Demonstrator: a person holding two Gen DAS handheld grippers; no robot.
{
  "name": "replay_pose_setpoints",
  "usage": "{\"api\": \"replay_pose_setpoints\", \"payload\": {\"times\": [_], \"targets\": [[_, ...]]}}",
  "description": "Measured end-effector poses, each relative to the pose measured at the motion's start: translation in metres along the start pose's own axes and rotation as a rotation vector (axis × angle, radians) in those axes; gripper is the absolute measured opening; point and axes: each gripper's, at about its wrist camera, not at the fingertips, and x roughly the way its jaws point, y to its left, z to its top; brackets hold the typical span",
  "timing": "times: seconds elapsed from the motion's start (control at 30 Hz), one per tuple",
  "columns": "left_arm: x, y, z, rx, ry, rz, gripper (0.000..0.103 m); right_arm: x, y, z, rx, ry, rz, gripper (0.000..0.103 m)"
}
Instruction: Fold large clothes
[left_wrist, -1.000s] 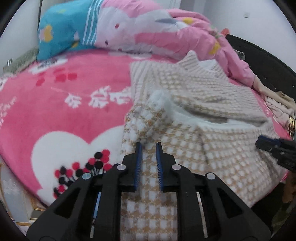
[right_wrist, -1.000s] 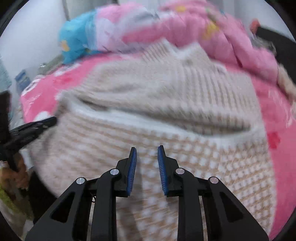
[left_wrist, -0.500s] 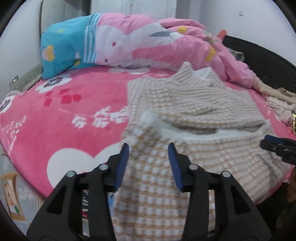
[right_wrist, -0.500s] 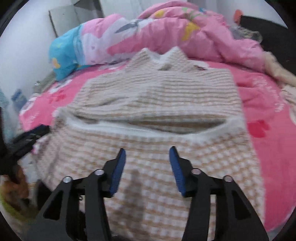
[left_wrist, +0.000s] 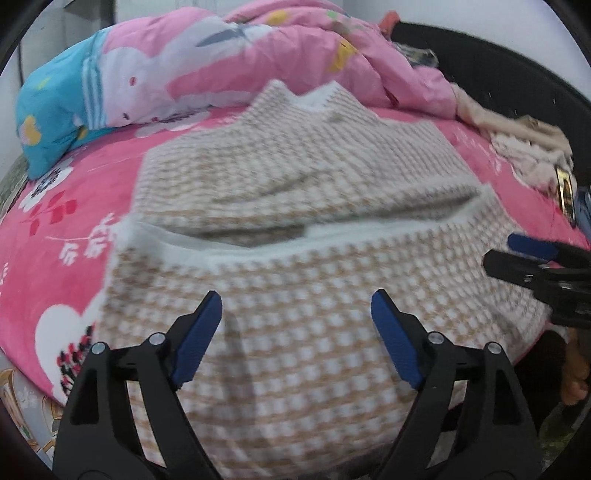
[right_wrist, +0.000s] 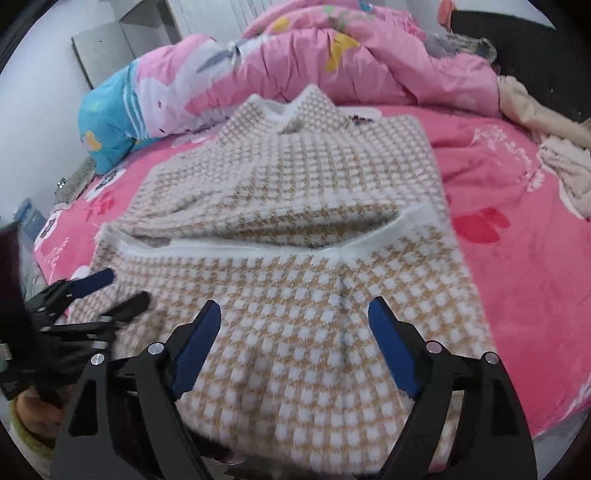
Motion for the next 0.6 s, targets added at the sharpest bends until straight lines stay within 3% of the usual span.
{"api": "replay_pose_setpoints", "payload": {"times": [0.13, 0.23, 0.43, 0.6], "targets": [[0.016, -0.021, -0.012, 0.043, 0.037, 0.035, 0.083, -0.006, 0.000, -0.016, -0.027, 0.015, 0.006, 0.081], [0.018, -0.022, -0.017, 0.039, 0.014, 0.039, 0.085, 0.022, -0.007, -0.037, -0.050, 0.103, -0.042, 0.083], [0.022, -0.019, -0.016, 0.029, 0.026, 0.020, 0.086, 0.019, -0.008, -0.037, -0.042, 0.092, -0.040, 0.085], [0.021, -0.018, -0.014, 0.017, 0.030, 0.020, 0.086, -0.008, -0.002, -0.033, -0.098, 0.036, -0.012, 0.085]]}}
